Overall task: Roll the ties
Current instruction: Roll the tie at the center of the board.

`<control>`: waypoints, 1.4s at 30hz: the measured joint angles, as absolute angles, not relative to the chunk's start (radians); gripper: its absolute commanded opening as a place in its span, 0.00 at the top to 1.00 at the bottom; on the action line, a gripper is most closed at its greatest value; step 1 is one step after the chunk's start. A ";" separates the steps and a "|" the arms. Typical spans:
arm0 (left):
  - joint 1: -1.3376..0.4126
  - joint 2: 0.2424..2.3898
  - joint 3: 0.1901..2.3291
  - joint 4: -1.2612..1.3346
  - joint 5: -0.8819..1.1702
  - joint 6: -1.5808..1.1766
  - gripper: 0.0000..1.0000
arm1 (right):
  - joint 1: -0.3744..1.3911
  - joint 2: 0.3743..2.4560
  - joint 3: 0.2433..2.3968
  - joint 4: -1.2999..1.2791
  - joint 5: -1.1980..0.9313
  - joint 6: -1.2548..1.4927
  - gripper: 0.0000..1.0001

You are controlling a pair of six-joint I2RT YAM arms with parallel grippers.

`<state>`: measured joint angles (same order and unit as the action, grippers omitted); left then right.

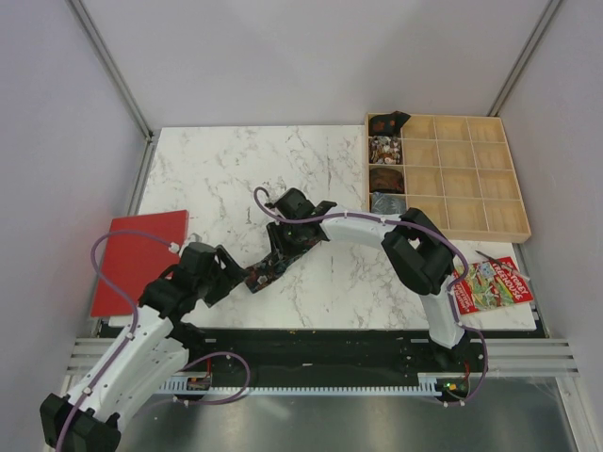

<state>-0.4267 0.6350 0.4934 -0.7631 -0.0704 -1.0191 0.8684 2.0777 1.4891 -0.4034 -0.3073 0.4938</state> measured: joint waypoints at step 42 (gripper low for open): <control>-0.422 0.947 0.426 -0.392 0.002 -1.084 0.90 | 0.831 2.072 1.437 -0.354 -0.341 0.491 0.33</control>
